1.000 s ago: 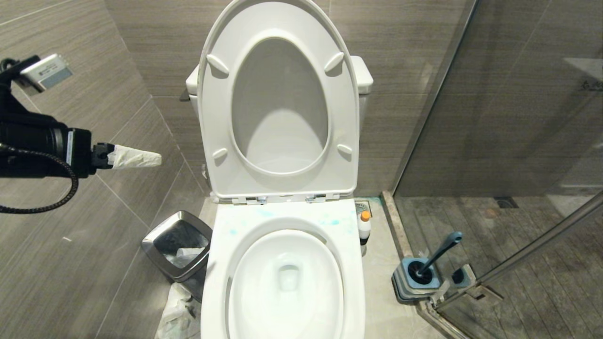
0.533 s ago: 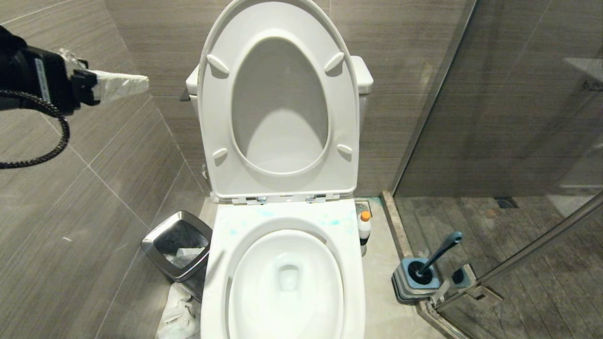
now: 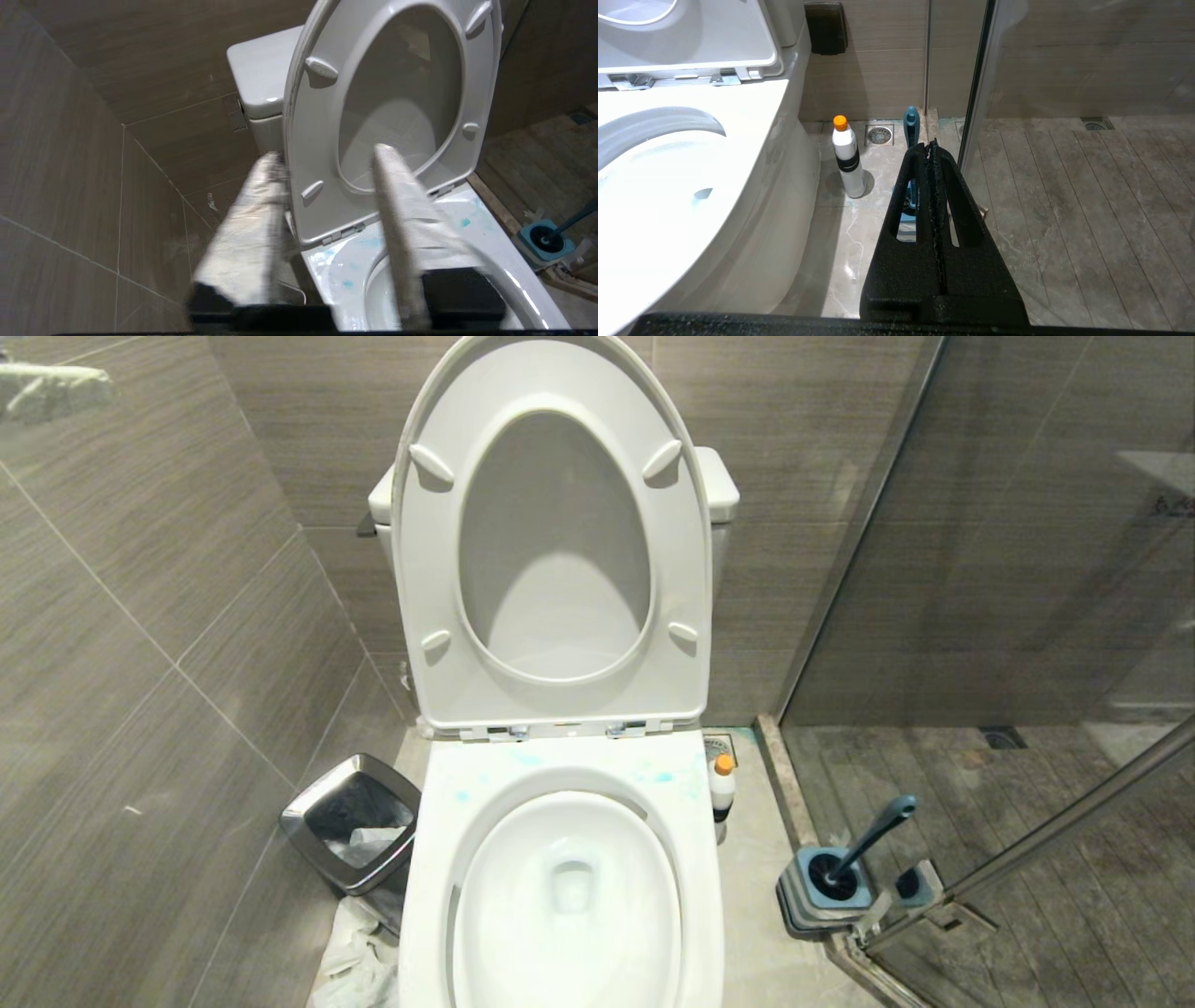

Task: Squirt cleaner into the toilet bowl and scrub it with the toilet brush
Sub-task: Pour in the cleaning agent

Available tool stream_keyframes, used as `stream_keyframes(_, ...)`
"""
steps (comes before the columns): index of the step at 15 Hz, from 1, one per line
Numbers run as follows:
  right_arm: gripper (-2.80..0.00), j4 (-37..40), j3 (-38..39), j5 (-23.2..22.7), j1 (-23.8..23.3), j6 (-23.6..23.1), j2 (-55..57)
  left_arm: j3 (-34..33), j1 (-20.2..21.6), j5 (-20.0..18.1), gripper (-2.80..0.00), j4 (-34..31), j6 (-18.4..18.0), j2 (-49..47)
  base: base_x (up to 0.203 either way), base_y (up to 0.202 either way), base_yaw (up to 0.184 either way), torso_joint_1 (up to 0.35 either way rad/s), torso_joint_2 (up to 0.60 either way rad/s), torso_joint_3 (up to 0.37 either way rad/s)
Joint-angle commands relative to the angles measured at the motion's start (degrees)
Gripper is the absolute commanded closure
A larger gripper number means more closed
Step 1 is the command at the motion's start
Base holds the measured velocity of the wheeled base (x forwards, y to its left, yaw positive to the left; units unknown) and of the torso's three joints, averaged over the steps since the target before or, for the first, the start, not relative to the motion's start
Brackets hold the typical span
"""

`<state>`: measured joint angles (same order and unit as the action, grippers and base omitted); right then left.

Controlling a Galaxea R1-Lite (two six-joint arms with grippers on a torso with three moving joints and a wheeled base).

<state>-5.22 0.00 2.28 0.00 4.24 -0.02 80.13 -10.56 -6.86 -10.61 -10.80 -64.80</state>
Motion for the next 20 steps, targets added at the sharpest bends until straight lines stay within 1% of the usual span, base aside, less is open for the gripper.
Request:
stream_keyframes(1,0.0,-0.06,1.41,0.01,0.0,-0.01,0.02,-0.01,0.01,1.13,0.0,-0.11,0.42,4.1,0.0,0.0,0.0,0.0,0.0,0.0)
stream_keyframes(4,0.0,-0.06,1.41,0.01,0.0,0.05,0.02,0.24,0.91,2.76,0.0,-0.12,0.99,8.79,0.0,0.0,0.0,0.0,0.0,0.0)
stream_keyframes(7,0.0,-0.06,1.41,0.01,0.0,0.0,0.02,-0.02,3.03,2.76,0.0,-0.27,1.09,14.77,0.0,0.0,0.0,0.0,0.0,0.0)
stream_keyframes(10,0.0,-0.06,1.41,0.01,0.0,0.06,0.02,-2.86,4.61,2.73,0.0,-1.08,1.04,22.66,0.0,0.0,0.0,0.0,0.0,0.0)
stream_keyframes(11,0.0,-0.06,1.41,0.01,0.0,0.06,0.02,-4.06,5.41,2.65,0.0,-2.31,1.02,25.27,0.0,0.0,0.0,0.0,0.0,0.0)
stream_keyframes(15,0.0,-0.06,1.41,0.01,0.0,0.06,0.02,-7.63,7.64,2.34,0.0,-11.11,1.27,34.36,0.0,0.0,0.0,0.0,0.0,0.0)
stream_keyframes(18,0.0,-0.02,1.41,0.01,0.0,0.06,0.02,-13.9,9.46,2.22,0.0,-14.42,1.3,41.7,0.0,0.0,0.0,0.0,0.0,0.0)
stream_keyframes(20,0.0,-0.06,1.41,0.01,0.0,-0.01,0.02,-17.76,10.51,2.13,0.0,-15.32,1.31,45.23,0.0,0.0,0.0,0.0,0.0,0.0)
